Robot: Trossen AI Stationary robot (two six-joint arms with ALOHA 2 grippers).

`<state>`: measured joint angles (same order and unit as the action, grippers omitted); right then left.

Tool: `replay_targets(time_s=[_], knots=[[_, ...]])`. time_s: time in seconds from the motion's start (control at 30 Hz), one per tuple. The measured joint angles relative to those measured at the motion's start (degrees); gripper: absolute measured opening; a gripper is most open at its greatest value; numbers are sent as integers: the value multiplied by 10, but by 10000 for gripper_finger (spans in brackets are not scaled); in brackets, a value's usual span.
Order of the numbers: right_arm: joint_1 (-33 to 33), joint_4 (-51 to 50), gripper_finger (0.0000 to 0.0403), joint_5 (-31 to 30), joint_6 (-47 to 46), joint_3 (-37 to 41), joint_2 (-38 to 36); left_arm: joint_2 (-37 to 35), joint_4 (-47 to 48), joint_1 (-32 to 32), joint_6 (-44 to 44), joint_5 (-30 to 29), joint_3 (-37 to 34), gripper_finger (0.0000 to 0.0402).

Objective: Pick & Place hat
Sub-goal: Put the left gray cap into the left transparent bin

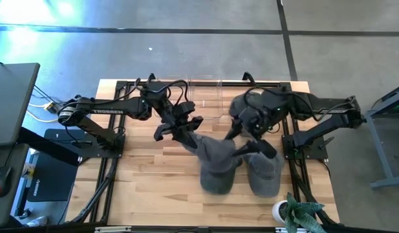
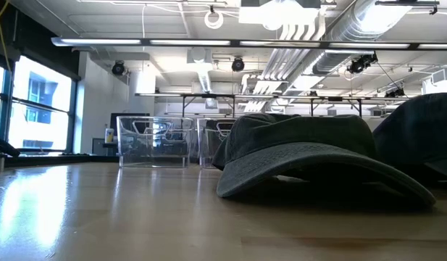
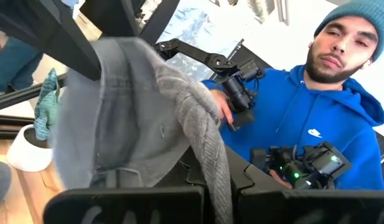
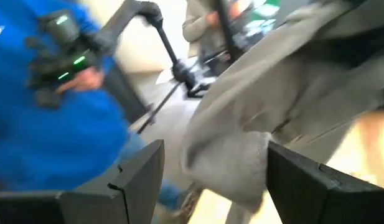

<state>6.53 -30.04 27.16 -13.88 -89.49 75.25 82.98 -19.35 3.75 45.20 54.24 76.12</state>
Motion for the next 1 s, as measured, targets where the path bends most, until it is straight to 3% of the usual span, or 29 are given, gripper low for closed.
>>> replay_targets(time_s=[0.3,0.5,0.73,1.0], knots=[[0,13,252,-38,9,0,29,0,12,0,-30,-36,0,1],[0,-51,252,-58,26,0,20,0,75,0,-60,-43,0,1],[0,-18,252,-68,39,0,45,0,88,0,-77,-62,0,1],[-10,-14,252,102,8,0,56,0,114,0,-90,-47,0,1]])
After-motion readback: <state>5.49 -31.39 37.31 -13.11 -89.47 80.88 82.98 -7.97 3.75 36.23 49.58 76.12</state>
